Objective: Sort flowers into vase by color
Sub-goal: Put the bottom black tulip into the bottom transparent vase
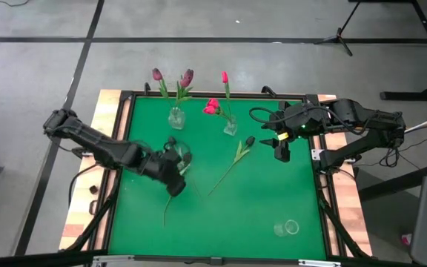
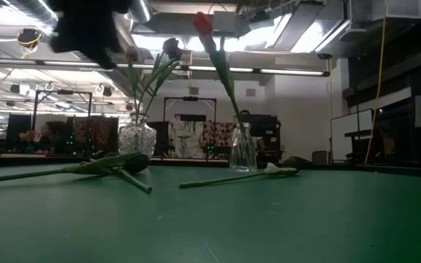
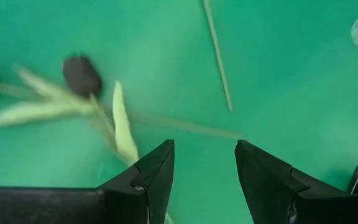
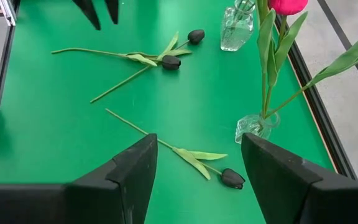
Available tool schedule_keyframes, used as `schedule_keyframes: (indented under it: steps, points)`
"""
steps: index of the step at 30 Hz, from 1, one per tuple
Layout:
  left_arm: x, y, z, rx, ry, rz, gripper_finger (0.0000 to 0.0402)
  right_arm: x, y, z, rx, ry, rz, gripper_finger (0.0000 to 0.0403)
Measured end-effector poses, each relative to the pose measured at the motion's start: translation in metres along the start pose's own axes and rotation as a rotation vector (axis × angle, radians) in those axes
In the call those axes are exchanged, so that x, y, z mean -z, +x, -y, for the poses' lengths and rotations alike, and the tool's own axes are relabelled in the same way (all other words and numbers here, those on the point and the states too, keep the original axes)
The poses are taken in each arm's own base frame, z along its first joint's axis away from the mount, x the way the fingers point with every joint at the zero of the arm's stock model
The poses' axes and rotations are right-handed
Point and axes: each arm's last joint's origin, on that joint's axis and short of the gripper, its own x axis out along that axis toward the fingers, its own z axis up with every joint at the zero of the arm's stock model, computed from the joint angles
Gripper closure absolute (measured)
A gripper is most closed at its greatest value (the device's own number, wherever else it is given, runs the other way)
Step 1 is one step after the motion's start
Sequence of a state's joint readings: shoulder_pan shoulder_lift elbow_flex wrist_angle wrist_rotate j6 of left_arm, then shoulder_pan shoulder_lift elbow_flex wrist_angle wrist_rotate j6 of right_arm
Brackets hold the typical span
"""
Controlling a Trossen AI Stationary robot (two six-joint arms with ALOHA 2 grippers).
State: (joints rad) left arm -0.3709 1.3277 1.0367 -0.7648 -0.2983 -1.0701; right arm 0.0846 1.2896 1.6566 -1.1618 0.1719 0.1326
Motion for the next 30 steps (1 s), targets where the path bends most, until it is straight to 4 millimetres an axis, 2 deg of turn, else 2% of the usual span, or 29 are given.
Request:
schedule_keyframes:
  steps: [4,10,13,18,22,26,30]
  points:
    - [0.022,0.0,0.008,-0.037,-0.003,-0.017,0.0235,0.0,0.001,0.0,0.0,0.0,-0.002,0.0168]
    - [0.037,0.01,0.014,-0.086,-0.015,-0.029,0.0235,-0.002,0.009,-0.001,0.028,0.072,-0.019,0.0168]
    - [0.04,0.016,0.016,-0.098,-0.004,-0.038,0.0235,-0.004,0.026,-0.004,0.052,0.091,-0.038,0.0168]
    - [0.034,0.021,0.017,-0.083,-0.011,-0.024,0.0235,-0.007,0.07,-0.015,-0.022,0.091,-0.085,0.0168]
    - [0.031,0.023,0.016,-0.052,-0.013,-0.118,0.0235,-0.006,0.098,-0.021,-0.058,0.088,-0.169,0.0168]
    - [0.036,0.023,0.018,-0.046,-0.018,-0.14,0.0235,-0.005,0.114,-0.024,-0.073,0.109,-0.215,0.0168]
    - [0.045,0.029,0.017,-0.09,-0.024,-0.121,0.0235,-0.004,0.121,-0.026,-0.068,0.147,-0.236,0.0168]
